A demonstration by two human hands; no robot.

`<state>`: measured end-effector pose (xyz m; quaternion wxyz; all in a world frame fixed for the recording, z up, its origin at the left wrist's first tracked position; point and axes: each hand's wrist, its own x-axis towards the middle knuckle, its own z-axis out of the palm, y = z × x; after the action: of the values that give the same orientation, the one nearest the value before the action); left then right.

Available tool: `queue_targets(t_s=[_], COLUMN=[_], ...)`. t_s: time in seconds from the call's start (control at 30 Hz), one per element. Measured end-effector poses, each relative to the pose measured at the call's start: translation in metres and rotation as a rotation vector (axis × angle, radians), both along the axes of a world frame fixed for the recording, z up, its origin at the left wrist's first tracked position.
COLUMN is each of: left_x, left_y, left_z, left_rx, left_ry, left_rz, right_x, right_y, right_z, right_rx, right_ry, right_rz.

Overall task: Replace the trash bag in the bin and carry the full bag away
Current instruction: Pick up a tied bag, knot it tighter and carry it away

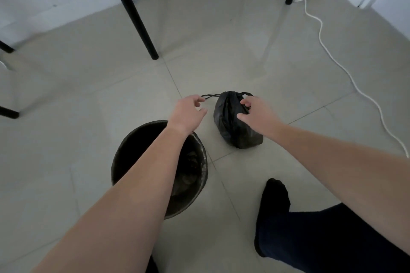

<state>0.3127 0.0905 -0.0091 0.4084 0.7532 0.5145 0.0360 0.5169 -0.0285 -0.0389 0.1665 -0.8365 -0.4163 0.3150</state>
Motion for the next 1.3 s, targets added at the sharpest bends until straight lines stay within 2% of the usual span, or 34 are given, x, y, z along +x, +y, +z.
queue_targets(t_s=[0.07, 0.23, 0.4, 0.57, 0.87, 0.97, 1.17, 1.3], left_x=[0.019, 0.059, 0.089, 0.111, 0.133, 0.133, 0.13, 0.125], left_y=[0.016, 0.039, 0.052, 0.068, 0.088, 0.082, 0.074, 0.071], left_z=[-0.018, -0.065, -0.106, -0.14, -0.171, -0.178, -0.179, -0.163], left_rx=[-0.017, -0.101, -0.133, -0.043, -0.088, -0.14, -0.088, -0.076], left_ry=[0.01, 0.064, 0.123, 0.145, 0.403, 0.342, 0.23, 0.172], left_rz=[-0.013, -0.045, -0.082, -0.167, -0.313, -0.271, -0.218, -0.219], right_x=[0.009, 0.033, 0.053, 0.06, 0.061, 0.058, 0.06, 0.065], right_y=[0.017, 0.051, 0.072, 0.073, 0.083, 0.083, 0.083, 0.078], right_z=[-0.014, -0.045, -0.077, -0.103, -0.129, -0.134, -0.14, -0.131], right_rx=[0.034, 0.047, -0.011, -0.046, -0.036, -0.046, -0.025, -0.04], right_ry=[-0.022, -0.278, -0.116, -0.018, 0.052, 0.067, 0.062, 0.049], right_rz=[-0.015, 0.087, -0.028, -0.025, -0.03, -0.009, -0.072, -0.029])
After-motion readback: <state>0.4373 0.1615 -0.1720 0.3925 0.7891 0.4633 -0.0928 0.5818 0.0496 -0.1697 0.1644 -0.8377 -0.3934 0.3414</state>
